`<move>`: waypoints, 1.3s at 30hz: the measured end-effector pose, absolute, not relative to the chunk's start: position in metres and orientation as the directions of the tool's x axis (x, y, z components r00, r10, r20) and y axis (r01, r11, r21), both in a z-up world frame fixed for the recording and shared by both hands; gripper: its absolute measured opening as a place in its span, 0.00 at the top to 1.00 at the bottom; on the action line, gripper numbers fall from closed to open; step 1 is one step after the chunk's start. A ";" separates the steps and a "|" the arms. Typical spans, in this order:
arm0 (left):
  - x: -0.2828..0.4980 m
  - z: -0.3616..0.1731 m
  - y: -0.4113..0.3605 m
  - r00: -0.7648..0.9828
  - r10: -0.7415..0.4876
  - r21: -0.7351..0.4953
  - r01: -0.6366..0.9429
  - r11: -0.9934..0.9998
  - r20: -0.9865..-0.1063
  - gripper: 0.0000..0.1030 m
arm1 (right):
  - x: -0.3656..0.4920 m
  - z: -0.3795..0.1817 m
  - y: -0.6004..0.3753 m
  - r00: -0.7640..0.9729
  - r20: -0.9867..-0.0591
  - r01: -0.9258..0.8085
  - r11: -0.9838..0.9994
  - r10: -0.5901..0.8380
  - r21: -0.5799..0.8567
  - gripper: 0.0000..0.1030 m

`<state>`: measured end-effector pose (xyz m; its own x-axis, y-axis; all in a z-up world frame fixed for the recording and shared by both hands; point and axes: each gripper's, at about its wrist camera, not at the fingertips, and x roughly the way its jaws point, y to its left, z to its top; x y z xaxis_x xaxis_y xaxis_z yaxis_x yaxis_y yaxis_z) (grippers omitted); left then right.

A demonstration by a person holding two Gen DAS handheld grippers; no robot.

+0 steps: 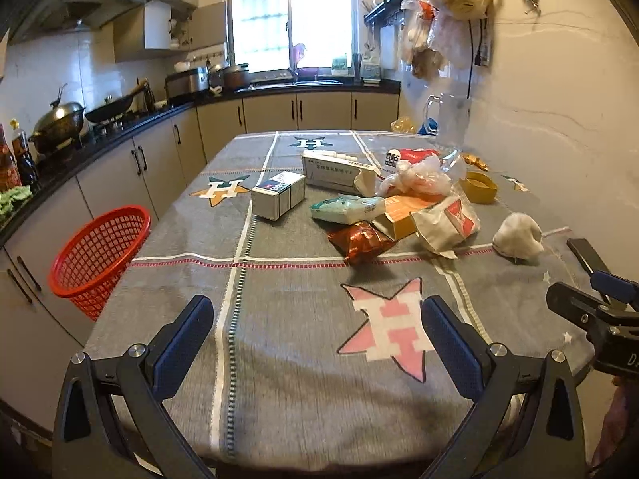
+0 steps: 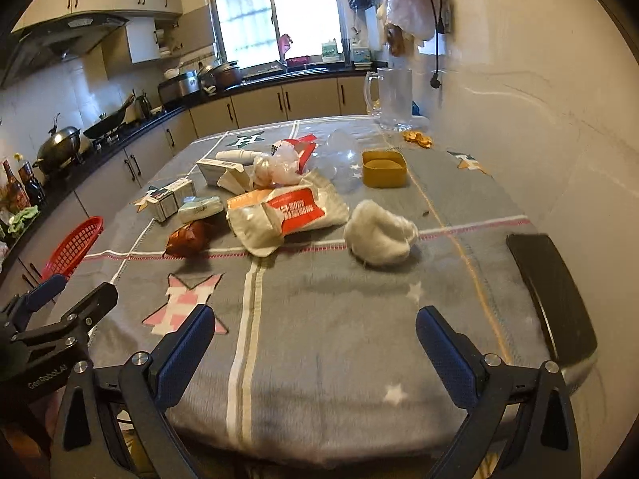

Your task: Collect trash

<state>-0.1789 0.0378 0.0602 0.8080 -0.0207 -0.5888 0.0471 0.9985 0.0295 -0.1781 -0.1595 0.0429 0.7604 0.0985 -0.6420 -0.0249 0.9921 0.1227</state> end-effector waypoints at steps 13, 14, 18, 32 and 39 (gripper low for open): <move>-0.177 0.051 0.041 0.800 0.002 0.037 0.025 0.999 -0.599 0.00 | -0.180 0.045 -0.154 0.790 -0.612 -0.001 0.998 0.035 0.055 0.03; -0.177 0.050 0.042 0.799 0.004 0.038 0.024 0.999 -0.601 0.00 | -0.180 0.045 -0.153 0.793 -0.609 -0.001 0.999 0.029 0.046 0.03; -0.176 0.049 0.043 0.794 0.003 0.036 0.023 0.999 -0.607 0.00 | -0.180 0.045 -0.152 0.795 -0.606 -0.009 0.999 0.030 0.037 0.03; -0.176 0.045 0.042 0.788 0.001 0.041 0.031 0.999 -0.616 0.00 | -0.180 0.043 -0.144 0.794 -0.608 -0.028 1.000 0.025 0.004 0.03; -0.174 0.043 0.042 0.781 0.003 0.038 0.027 0.999 -0.625 0.00 | -0.178 0.040 -0.143 0.786 -0.618 -0.031 1.000 0.025 0.002 0.03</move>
<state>-0.1739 0.0421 0.0434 0.7810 0.0028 -0.6246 0.0271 0.9989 0.0383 -0.1778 -0.1433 0.0400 0.7861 0.0253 -0.6176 -0.0307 0.9995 0.0019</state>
